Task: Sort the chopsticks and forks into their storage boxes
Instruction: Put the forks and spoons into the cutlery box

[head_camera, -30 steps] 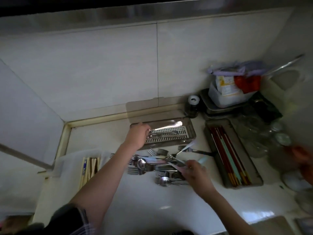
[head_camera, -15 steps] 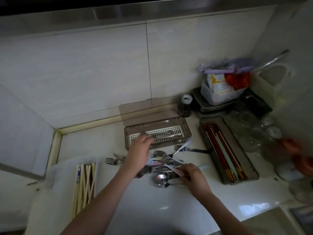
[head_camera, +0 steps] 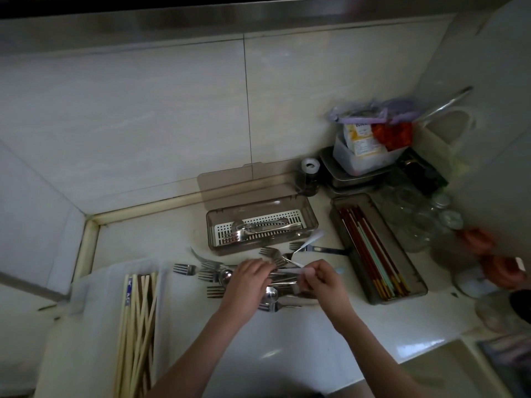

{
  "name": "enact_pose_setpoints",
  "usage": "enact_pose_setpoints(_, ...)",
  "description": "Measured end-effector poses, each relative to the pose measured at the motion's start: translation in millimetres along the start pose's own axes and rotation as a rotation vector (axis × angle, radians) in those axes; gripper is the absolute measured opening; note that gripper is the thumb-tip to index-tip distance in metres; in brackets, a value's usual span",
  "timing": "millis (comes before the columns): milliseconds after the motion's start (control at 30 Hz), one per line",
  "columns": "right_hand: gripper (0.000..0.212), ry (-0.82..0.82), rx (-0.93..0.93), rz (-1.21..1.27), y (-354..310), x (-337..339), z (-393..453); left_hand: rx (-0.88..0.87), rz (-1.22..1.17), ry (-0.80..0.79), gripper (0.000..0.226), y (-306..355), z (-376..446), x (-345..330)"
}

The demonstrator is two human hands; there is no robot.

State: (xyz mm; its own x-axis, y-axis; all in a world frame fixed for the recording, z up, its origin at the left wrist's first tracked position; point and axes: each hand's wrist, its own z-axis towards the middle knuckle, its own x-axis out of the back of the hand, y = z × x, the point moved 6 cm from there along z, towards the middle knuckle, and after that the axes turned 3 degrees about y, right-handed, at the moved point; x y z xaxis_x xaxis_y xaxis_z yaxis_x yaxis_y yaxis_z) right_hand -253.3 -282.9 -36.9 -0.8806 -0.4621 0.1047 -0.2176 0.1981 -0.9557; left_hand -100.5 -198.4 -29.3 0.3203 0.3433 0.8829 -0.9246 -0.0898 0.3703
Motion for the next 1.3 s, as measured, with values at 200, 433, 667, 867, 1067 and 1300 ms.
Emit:
enact_pose_setpoints(200,0.022,0.064,0.002,0.162,-10,9,-1,-0.003,-0.068,0.017,0.013,-2,10,7)
enact_pose_setpoints(433,0.015,0.153,-0.001,-0.188,8,25,-2,0.162,-0.078,0.094,0.018,-22,32,32)
enact_pose_setpoints(667,0.039,0.027,0.194,-0.931,50,20,-11,0.301,0.136,-0.177,0.035,-64,76,41)
enact_pose_setpoints(867,0.033,0.002,0.199,-0.959,44,18,-15,0.319,0.076,-0.415,0.04,-87,88,10)
enact_pose_setpoints(1067,0.024,-0.014,0.181,-0.986,44,17,-10,0.448,-0.135,-0.308,0.063,-94,82,7)
enact_pose_setpoints(1300,0.022,-0.221,0.122,-1.145,38,13,5,0.295,-0.104,0.144,0.056,-56,48,28)
